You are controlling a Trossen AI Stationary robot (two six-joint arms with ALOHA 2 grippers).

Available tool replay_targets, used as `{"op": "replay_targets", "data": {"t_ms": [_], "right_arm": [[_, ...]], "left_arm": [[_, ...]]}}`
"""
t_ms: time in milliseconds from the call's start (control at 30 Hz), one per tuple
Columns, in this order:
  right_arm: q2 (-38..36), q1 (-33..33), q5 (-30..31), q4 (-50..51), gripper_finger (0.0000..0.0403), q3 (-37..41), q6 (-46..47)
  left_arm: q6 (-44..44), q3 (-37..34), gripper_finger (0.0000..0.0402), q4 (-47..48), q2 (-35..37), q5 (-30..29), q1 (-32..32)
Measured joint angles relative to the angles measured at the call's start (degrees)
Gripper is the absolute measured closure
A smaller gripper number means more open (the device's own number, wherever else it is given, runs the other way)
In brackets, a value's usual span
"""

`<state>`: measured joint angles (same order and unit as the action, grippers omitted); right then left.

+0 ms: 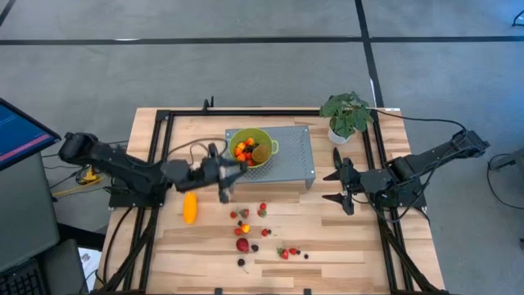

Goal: Pick & Place Fruit
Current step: Put the black cherry into the green strainer bowl on the shelf, then put the strawberry into the green strainer bowl on the shelf

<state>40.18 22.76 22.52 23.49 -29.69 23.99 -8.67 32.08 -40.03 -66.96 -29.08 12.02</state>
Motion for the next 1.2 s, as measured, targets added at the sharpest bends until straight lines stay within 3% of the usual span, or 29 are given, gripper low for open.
{"op": "replay_targets", "data": {"t_ms": [333,867,1200], "right_arm": [[0.0,0.0,0.0,0.0,0.0101,0.0,0.0],[0.0,0.0,0.0,0.0,0.0101,0.0,0.0],[0.0,0.0,0.0,0.0,0.0101,0.0,0.0]], "left_arm": [[-0.1,0.0,0.0282,3.8,-0.7,0.0,-9.7],[-0.1,0.0,0.0277,8.2,-0.7,0.0,-11.7],[0.2,0.0,0.0210,8.3,-0.7,0.0,-11.7]]}}
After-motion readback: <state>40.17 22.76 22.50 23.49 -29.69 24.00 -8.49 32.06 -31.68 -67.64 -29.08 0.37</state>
